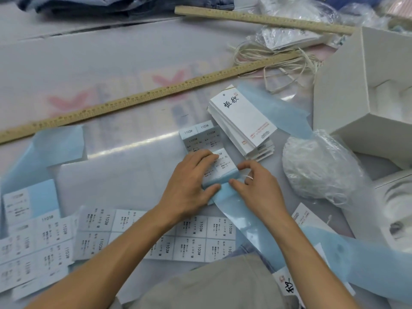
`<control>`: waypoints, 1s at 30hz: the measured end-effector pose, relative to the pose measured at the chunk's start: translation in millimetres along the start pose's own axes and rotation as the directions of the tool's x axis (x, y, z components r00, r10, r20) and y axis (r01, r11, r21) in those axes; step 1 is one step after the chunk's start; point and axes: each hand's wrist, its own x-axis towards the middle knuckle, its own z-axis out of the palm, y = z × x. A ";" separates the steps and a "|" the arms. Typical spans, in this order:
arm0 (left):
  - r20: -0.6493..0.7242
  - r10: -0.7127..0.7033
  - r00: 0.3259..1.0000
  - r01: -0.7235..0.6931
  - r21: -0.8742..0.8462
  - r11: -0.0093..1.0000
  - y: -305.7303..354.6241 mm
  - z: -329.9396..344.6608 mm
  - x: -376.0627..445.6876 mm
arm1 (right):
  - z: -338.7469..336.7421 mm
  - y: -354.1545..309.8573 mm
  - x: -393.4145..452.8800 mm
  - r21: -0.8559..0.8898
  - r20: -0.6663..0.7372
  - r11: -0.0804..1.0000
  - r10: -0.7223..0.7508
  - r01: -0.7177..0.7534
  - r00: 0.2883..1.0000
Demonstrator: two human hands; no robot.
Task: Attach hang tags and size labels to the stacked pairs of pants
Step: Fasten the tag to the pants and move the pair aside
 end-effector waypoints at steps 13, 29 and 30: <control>-0.005 0.039 0.999 -0.039 0.112 0.993 4.7 -1.8 0.6 | 4.8 -2.5 2.7 0.306 -0.029 0.949 -0.068 0.074 0.997; 0.063 0.015 0.998 -0.021 0.097 0.995 11.3 -37.8 12.6 | -3.7 -27.4 -7.1 0.290 -0.007 0.932 -0.225 0.217 0.974; 0.056 0.015 0.998 -0.021 0.116 0.993 11.6 -39.6 12.9 | -3.2 -27.2 -7.2 0.289 -0.004 0.934 -0.217 0.209 0.976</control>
